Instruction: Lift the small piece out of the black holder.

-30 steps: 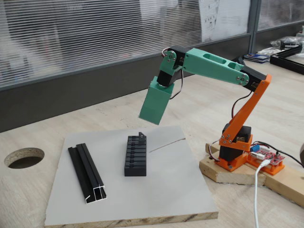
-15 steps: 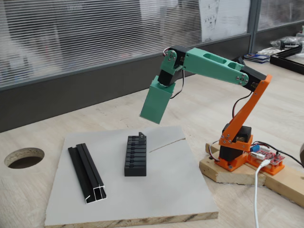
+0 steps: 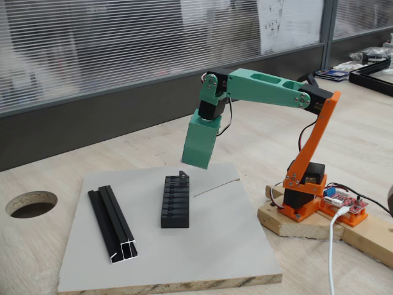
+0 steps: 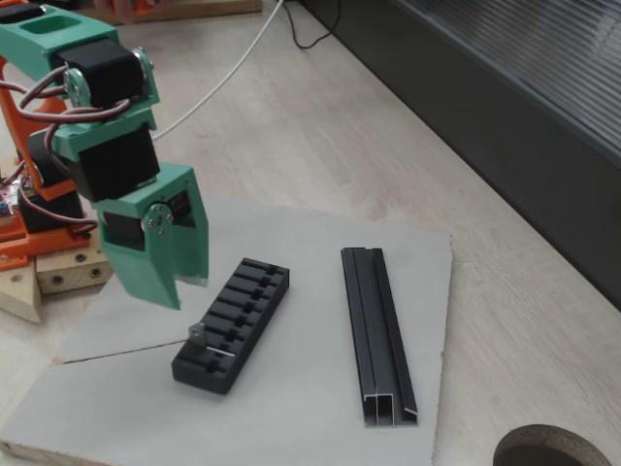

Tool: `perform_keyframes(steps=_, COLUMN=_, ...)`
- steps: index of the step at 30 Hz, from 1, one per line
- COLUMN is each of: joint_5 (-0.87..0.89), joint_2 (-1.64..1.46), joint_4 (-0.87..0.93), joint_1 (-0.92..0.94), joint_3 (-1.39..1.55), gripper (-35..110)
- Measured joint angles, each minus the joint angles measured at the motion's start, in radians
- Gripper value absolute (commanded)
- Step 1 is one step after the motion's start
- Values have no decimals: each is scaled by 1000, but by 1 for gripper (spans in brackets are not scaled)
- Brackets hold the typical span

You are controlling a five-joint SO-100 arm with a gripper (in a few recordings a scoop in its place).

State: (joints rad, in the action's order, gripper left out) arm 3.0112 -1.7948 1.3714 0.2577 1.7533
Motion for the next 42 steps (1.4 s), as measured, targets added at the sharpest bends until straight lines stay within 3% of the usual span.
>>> perform_keyframes(steps=4, joint_5=-31, joint_2=0, joint_4=0, joint_1=0, joint_3=0, gripper=34)
perform_keyframes(steps=9, joint_5=-232, joint_2=9, joint_4=0, joint_1=0, joint_3=0, gripper=34)
perform_keyframes(steps=14, joint_5=-299, joint_2=15, joint_4=0, joint_1=0, joint_3=3, gripper=34)
perform_keyframes(steps=29, joint_5=-318, joint_2=141, joint_4=0, joint_1=-3, joint_3=0, gripper=34)
perform_keyframes(steps=42, joint_5=-319, joint_2=144, joint_4=-206, joint_1=69, joint_3=2, gripper=34)
